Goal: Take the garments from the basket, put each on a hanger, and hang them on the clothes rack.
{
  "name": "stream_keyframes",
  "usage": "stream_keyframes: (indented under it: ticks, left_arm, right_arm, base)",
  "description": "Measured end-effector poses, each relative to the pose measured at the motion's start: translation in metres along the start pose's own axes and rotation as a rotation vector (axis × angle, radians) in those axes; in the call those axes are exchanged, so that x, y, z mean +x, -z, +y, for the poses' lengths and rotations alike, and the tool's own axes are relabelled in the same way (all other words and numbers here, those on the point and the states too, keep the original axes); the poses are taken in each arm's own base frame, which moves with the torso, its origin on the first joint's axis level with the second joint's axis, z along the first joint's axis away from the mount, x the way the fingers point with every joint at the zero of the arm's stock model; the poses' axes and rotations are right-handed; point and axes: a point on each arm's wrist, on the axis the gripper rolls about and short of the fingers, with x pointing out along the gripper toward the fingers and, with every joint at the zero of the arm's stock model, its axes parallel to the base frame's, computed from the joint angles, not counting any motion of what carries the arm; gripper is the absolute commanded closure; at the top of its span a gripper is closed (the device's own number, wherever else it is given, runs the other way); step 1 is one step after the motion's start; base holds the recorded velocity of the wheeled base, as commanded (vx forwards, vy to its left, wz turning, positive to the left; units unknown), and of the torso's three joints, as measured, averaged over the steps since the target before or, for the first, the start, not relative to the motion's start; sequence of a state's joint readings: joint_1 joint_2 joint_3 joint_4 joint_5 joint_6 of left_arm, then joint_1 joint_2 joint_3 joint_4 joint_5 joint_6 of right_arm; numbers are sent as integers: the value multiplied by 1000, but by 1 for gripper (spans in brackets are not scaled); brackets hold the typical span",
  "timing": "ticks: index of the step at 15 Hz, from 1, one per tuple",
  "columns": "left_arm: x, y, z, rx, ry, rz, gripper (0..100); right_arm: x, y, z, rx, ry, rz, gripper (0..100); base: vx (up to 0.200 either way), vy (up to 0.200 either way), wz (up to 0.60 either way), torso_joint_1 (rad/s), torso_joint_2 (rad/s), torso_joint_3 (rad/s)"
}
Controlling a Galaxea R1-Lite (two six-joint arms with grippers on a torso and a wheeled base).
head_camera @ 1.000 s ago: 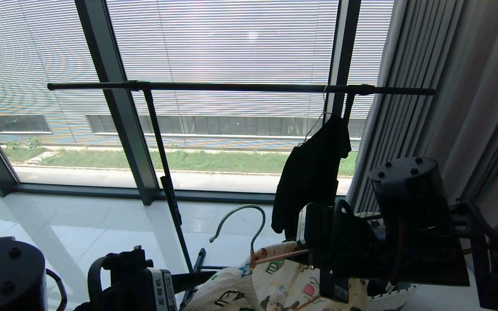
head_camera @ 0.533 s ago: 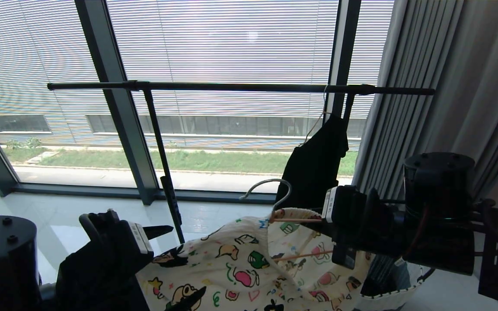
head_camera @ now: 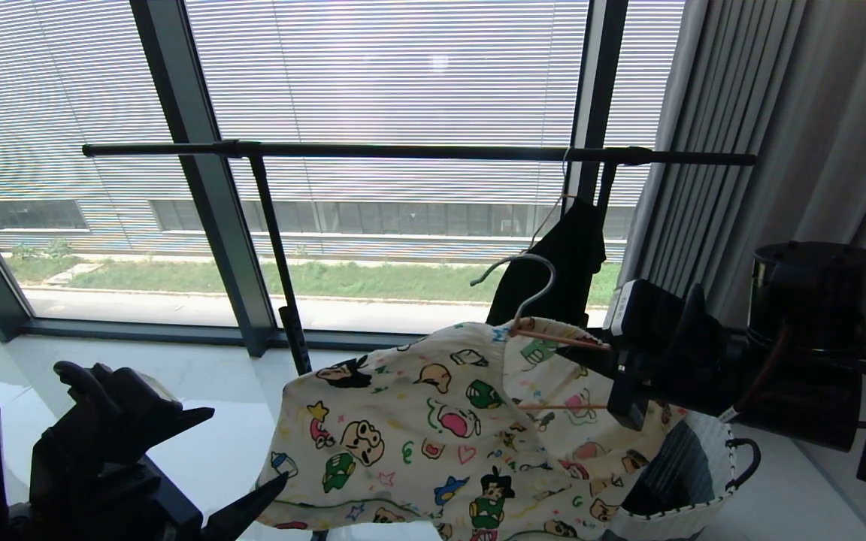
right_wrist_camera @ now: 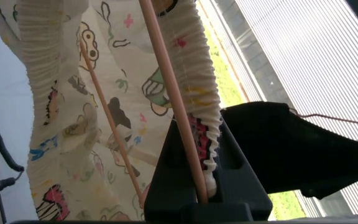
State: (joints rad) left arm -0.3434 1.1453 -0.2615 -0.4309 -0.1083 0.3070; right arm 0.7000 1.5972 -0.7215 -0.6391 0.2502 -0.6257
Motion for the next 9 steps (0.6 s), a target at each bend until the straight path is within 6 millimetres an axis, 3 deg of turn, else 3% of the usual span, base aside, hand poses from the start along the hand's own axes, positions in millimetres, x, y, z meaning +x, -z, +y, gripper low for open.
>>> stream_keyframes:
  ticks: [6,9]
  left_arm:
    - [5,-1,3,-21,9,-4,0]
    - [7,-7,4,-17,106,-64,0]
  right_arm:
    - [-9,-9,-2,8,-3,-48,100]
    - [-16,-15,-1,5,-3,-62,100]
  base:
    - [0,0,0,0,0,0]
    - [0,0,0,0,0,0]
